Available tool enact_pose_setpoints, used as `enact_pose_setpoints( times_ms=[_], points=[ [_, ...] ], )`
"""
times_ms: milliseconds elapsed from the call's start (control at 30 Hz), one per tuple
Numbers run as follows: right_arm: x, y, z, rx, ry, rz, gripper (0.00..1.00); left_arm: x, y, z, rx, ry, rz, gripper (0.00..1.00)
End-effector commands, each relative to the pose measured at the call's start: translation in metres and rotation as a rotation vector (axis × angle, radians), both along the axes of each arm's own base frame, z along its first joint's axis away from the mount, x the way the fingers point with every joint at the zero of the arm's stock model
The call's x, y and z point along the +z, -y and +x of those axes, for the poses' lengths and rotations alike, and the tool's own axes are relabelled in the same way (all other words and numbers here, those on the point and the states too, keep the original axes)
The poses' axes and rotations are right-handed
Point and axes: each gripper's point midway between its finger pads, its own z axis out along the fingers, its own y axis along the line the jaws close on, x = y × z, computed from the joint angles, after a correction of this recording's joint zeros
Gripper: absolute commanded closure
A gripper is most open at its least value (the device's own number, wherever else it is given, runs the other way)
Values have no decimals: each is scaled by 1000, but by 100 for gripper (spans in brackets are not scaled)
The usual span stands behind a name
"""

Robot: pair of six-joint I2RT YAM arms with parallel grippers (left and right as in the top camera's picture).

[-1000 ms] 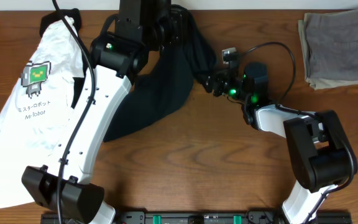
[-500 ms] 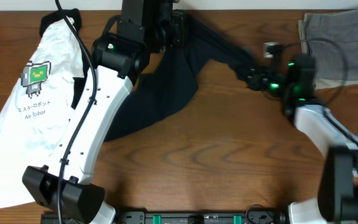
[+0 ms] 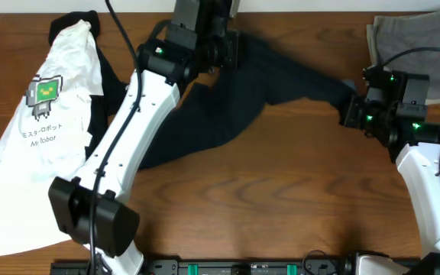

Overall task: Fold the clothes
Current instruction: 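Stretch the black pants between both grippers, pulling right gripper rightward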

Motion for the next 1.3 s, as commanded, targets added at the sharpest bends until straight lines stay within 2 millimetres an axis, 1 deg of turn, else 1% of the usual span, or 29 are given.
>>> enact_pose_setpoints(
  times_ms=[0, 33, 133, 233, 333, 400, 500, 567, 667, 800, 900, 967, 1100, 1267],
  points=[
    [-6, 43, -4, -102, -31, -177, 99, -12, -22, 7, 51, -19, 66, 50],
    [-7, 45, -4, -106, -35, -180, 99, -19, -24, 3, 32, -36, 94, 41],
    [-8, 51, -7, -117, -43, -194, 99, -37, -36, -9, 9, -86, 191, 28],
    [-8, 57, -7, -129, -43, -196, 99, -53, -55, -24, 13, -150, 307, 24],
    [-8, 58, -7, -131, -43, -195, 99, -71, -76, -49, -4, -251, 433, 24],
    [-8, 58, -7, -131, -43, -195, 99, -81, -88, -66, -8, -326, 488, 24],
    [-8, 57, -7, -129, -42, -192, 99, -99, -99, -94, -29, -448, 540, 24],
    [-8, 57, -7, -129, -44, -192, 99, -114, -107, -112, -30, -533, 567, 24],
    [-9, 56, -9, -127, -51, -189, 99, -139, -123, -129, 48, -654, 570, 24],
    [-10, 56, -10, -123, -57, -191, 99, -177, -151, -149, 194, -804, 556, 25],
    [-10, 56, -10, -120, -56, -192, 99, -201, -170, -166, 259, -892, 554, 27],
    [-10, 55, -10, -117, -56, -189, 99, -217, -180, -175, 293, -927, 548, 28],
    [-10, 52, -10, -105, -54, -174, 99, -239, -191, -183, 346, -956, 520, 28],
    [-10, 51, -9, -95, -52, -179, 98, -257, -203, -185, 391, -955, 493, 28]
  ],
)
